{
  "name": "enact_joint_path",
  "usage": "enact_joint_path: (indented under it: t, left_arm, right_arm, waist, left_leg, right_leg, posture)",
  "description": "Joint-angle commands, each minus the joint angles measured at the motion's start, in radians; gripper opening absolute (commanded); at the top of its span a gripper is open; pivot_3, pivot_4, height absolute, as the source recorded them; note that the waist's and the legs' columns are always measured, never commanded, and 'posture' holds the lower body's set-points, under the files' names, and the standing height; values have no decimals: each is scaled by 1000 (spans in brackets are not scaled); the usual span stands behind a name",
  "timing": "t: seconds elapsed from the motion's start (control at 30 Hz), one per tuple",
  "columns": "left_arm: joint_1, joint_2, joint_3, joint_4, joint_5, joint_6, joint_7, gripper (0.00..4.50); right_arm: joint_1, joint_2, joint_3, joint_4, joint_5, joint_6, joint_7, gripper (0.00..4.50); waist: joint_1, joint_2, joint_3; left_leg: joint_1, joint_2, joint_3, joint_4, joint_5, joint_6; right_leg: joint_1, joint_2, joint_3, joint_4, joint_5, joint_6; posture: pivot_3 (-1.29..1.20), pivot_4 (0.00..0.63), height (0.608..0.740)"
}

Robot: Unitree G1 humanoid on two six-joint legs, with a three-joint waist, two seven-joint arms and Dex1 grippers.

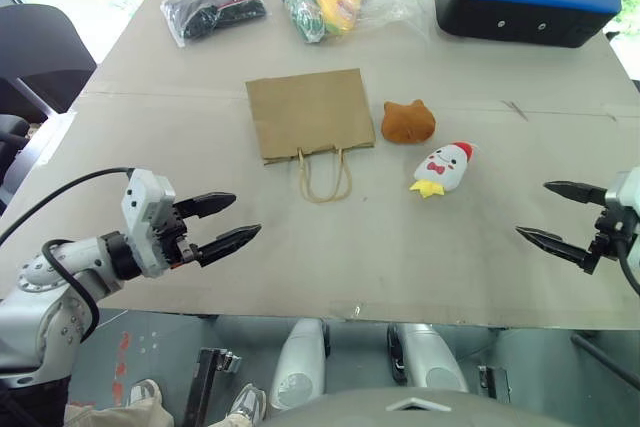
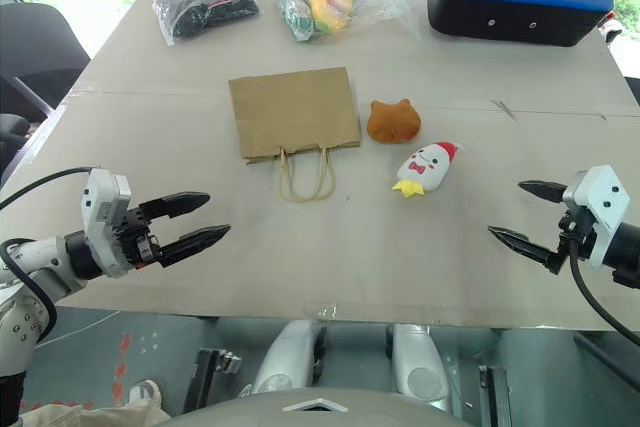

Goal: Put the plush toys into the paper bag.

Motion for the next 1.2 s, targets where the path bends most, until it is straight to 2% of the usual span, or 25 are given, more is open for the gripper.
enact_joint_path:
  t: [0.03,0.13,0.23,0.33,0.4,0.6,0.83,1.0,1.07,1.1,1.17,1.2]
  left_arm:
    - [-67,6,-11,-5,36,-39,31,4452]
    - [-239,-13,-94,87,137,-99,108,4452]
    - [-329,-7,-152,179,244,-182,125,4452]
    - [-436,30,-287,349,470,-475,92,4452]
    - [-509,20,-358,450,555,-624,78,4452]
    - [-686,-58,-487,704,684,-898,76,4452]
    - [-812,-152,-581,908,793,-1113,123,4452]
    - [-847,-204,-587,977,712,-1131,11,3020]
    - [-842,-225,-569,958,641,-1076,-44,2151]
    - [-836,-238,-554,936,590,-1014,-75,1524]
    - [-826,-257,-525,881,507,-866,-100,663]
    - [-818,-263,-511,843,461,-759,-103,205]
  right_arm:
    - [-4,38,-2,-25,4,-29,-33,4500]
    - [-39,113,65,-79,22,-38,-91,4500]
    - [-53,144,90,-122,33,-27,-119,4500]
    - [-56,162,130,-184,46,-7,-155,4500]
    - [-59,166,149,-202,43,0,-172,4500]
    - [-62,175,175,-232,45,10,-213,4500]
    - [-34,185,178,-265,40,10,-250,4500]
    - [0,199,175,-311,31,10,-292,4500]
    - [12,205,186,-325,27,11,-306,4500]
    - [13,210,191,-330,30,18,-317,4088]
    - [0,221,199,-333,57,47,-336,3651]
    - [-10,223,206,-334,63,58,-343,3189]
  waist:
    - [0,0,0]
    - [19,-1,-1]
    - [16,1,-1]
    - [16,0,-1]
    - [18,0,-1]
    - [20,0,-1]
    - [18,0,-1]
    - [14,0,-1]
    - [14,0,-1]
    - [14,0,-1]
    - [14,0,-1]
    - [14,0,-1]
  left_leg:
    - [0,0,0,0,0,0]
    - [0,0,-3,2,0,0]
    - [-1,0,-1,4,0,0]
    - [-1,0,1,4,0,0]
    - [-1,0,0,3,0,0]
    - [-2,0,0,4,0,0]
    - [-1,0,-1,4,0,0]
    - [-1,0,-1,5,0,0]
    - [-1,0,-1,5,0,0]
    - [-1,0,-2,6,0,0]
    - [-1,0,-2,6,0,0]
    - [-1,0,-2,7,0,0]
  right_leg:
    - [0,0,0,0,0,0]
    - [0,1,-3,1,0,0]
    - [0,1,0,2,0,0]
    - [0,1,1,1,0,0]
    - [0,2,1,1,0,0]
    - [0,1,0,1,0,0]
    - [0,1,0,3,1,0]
    - [0,1,-1,5,0,1]
    - [0,1,-1,6,0,1]
    - [0,1,-1,7,0,1]
    - [0,1,-1,7,0,1]
    - [0,1,-1,7,0,1]
  posture:
    - [0,150,740]
    - [0,150,740]
    - [0,150,740]
    - [0,150,740]
    - [0,150,740]
    - [0,150,740]
    - [0,150,740]
    - [0,150,740]
    - [0,150,740]
    - [0,150,740]
    - [0,150,740]
    - [0,150,740]
